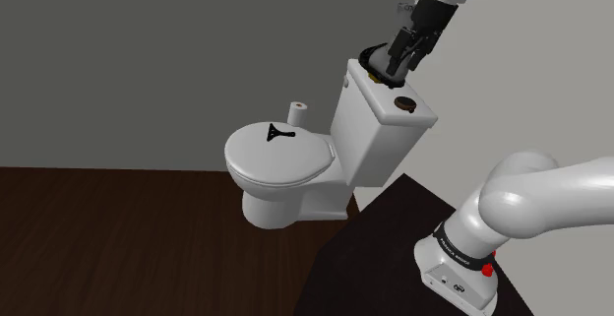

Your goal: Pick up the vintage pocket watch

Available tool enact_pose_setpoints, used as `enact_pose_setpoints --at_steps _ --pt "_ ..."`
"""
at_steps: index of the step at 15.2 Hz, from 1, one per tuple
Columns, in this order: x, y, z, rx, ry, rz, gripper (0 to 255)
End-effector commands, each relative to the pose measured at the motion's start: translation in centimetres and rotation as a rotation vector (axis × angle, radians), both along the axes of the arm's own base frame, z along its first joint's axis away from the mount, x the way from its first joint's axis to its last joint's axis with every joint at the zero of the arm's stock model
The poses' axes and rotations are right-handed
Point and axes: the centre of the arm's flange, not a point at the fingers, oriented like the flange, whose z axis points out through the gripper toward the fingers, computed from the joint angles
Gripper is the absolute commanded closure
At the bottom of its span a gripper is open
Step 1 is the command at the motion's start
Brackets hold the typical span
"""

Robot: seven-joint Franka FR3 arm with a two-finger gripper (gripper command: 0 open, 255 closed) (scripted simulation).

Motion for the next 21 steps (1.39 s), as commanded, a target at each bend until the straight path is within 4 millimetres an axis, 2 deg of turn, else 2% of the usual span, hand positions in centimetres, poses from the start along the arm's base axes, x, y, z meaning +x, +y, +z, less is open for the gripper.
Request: enact_pose_setpoints --at_steps 1,11,21 --pt "0.0 0.0 0.0 0.0 0.0 0.0 0" --pt "3.9 -10.7 -6.3 -0.006 0.047 -0.194 0" --pt "5.4 -22.0 -12.7 -0.013 0.094 -0.388 0"
